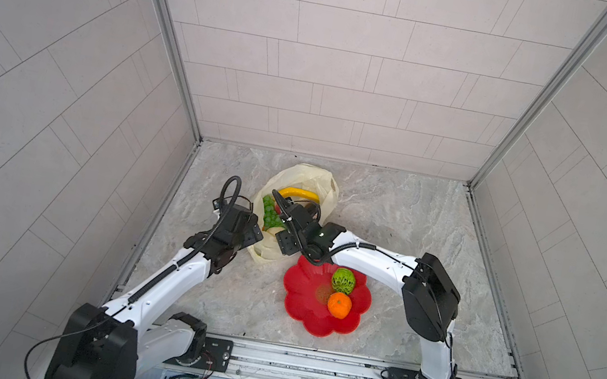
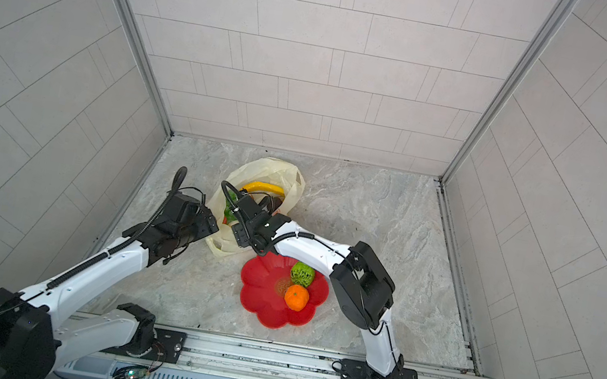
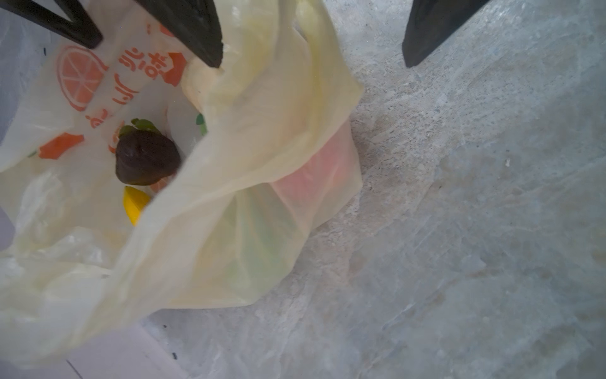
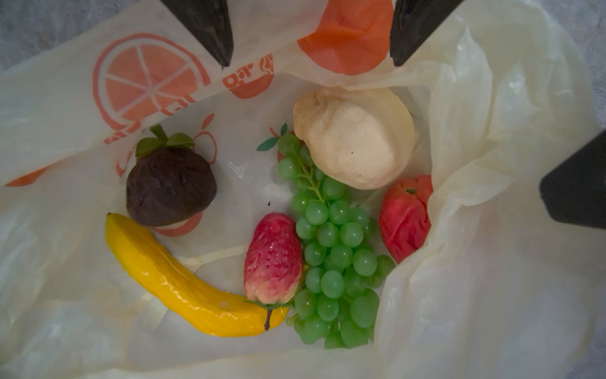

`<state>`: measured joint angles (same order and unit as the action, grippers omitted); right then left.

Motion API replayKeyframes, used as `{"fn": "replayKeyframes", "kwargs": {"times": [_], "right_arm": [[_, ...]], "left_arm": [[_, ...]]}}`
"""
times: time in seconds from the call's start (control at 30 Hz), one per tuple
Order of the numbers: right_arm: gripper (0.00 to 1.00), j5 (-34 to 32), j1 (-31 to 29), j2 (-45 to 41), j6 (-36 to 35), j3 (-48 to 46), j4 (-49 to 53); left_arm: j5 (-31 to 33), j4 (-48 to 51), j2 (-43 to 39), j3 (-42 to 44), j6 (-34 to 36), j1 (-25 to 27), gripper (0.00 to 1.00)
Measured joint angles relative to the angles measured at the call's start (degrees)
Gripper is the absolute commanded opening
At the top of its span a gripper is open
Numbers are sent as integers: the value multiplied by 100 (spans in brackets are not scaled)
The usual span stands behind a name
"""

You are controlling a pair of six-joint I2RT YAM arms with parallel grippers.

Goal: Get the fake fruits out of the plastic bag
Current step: 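Move the right gripper back over the bag while the left gripper shifts the bag edge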

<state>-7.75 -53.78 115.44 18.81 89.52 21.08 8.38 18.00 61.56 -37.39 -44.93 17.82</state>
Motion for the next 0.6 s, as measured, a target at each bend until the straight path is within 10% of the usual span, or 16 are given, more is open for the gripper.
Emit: {"fn": "replayKeyframes", "kwargs": {"times": [0.27,0.6], "right_arm": [[74,153,-46,2,61,-372,-170],[74,210,-15,0,72,-590,-442]], "left_arm": [[428,127,1209,-835,105,170,99],[435,289,1709,-916,160,-214,60]]}}
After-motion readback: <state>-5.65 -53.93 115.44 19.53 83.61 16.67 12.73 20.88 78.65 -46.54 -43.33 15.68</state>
